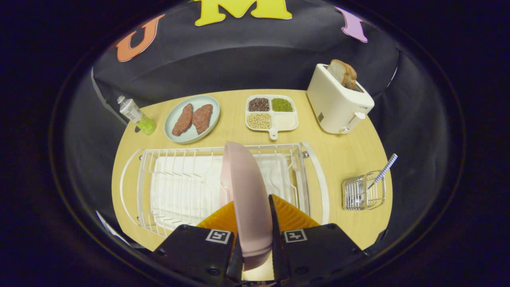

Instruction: Take the plate from the dish rack, then take the spoon from the basket and place it into the plate.

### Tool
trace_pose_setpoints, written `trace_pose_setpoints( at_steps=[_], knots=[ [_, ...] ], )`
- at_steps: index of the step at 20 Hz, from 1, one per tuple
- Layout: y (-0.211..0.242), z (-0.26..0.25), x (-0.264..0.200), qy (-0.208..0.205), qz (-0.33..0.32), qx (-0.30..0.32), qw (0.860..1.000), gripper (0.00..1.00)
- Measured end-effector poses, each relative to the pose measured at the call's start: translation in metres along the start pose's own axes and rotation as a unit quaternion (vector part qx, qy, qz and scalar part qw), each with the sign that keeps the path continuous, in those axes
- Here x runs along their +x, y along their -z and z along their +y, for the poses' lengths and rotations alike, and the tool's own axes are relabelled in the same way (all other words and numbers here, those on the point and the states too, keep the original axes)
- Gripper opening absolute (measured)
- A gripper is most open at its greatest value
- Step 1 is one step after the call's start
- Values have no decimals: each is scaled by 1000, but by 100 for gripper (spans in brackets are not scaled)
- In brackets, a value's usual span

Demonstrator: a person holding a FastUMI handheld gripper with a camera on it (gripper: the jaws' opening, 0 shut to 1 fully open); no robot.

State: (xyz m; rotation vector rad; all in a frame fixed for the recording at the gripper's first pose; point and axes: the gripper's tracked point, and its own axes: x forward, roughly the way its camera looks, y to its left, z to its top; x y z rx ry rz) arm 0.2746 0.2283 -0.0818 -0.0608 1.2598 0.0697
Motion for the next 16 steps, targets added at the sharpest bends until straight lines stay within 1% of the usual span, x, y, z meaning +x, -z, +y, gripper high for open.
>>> trace_pose_setpoints(
  at_steps=[3,5,6,9,10,12,13,15,16],
  knots=[
    [1,-3,-13,22,-1,1,1000,35],
    [3,-2,-21,39,-3,-12,999,35],
    [-2,-5,-28,49,-14,-16,999,35],
    [-4,3,-58,49,-44,-34,997,33],
    [1,3,-66,39,-55,-41,997,33],
    [26,5,-78,-6,-56,-40,998,34],
    [41,-1,-81,-22,-60,-37,997,33],
    [73,-20,-80,-36,-68,-35,996,33],
    [92,-27,-78,-50,-69,-29,996,33]
  ],
)
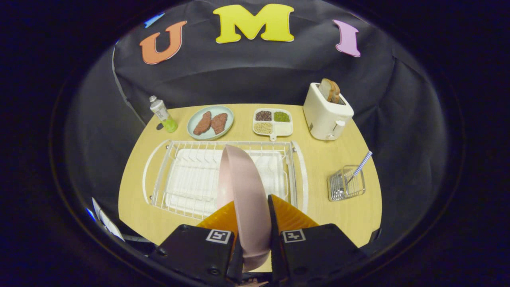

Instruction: Take the plate from the dish rack, then take the spoon from the basket and place it into the plate.

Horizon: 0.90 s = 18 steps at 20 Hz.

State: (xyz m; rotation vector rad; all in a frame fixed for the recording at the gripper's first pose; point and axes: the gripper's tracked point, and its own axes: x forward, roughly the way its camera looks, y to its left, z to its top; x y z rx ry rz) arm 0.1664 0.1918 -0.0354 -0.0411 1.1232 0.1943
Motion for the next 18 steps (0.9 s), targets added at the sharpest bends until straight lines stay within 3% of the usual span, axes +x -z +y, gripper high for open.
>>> trace_pose_setpoints(
  at_steps=[3,5,9,14,18],
  knots=[
    [59,-14,-2,-51,9,33,998,33],
    [91,-28,6,-63,7,53,997,33],
    [143,-22,29,-118,34,91,988,33],
    [173,-5,60,-169,67,126,975,33],
    [170,1,69,-194,72,147,967,34]
  ],
)
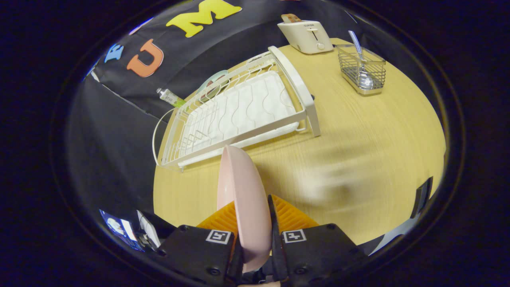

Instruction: Take the plate from the dish rack, then take the spoon from the basket and place it into the plate.

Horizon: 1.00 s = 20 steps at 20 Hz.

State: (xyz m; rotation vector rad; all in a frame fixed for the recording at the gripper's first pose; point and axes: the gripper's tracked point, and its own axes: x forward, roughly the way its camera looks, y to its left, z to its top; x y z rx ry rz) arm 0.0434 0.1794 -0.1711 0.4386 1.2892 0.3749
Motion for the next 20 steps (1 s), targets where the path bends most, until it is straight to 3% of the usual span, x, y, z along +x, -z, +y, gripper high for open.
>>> trace_pose_setpoints(
  at_steps=[10,16,20],
  knots=[
    [-17,-4,-3,-8,-39,-22,999,42],
    [-25,-4,-30,10,-96,-85,992,68],
    [-38,-13,-59,36,-156,-126,979,85]
  ],
)
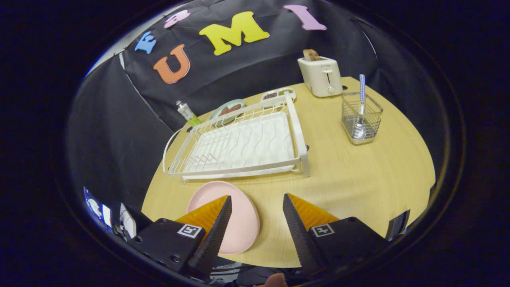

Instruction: Take the plate from the dish rack, then take the spoon from the basket and place it into the plate.

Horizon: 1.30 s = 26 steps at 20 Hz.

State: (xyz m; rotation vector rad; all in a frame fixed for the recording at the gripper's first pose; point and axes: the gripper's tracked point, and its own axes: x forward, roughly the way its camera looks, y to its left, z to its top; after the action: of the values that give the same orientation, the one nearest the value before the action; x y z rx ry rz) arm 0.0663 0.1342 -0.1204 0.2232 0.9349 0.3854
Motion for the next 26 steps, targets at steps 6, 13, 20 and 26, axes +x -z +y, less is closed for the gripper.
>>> trace_pose_setpoints(
  at_steps=[6,13,20,26],
  knots=[
    [-58,-51,-53,75,-147,-56,985,87],
    [-155,-131,-73,158,-263,-102,946,92],
    [-210,-202,2,163,-234,-66,956,92],
    [-231,-243,62,144,-202,7,969,91]
  ],
)
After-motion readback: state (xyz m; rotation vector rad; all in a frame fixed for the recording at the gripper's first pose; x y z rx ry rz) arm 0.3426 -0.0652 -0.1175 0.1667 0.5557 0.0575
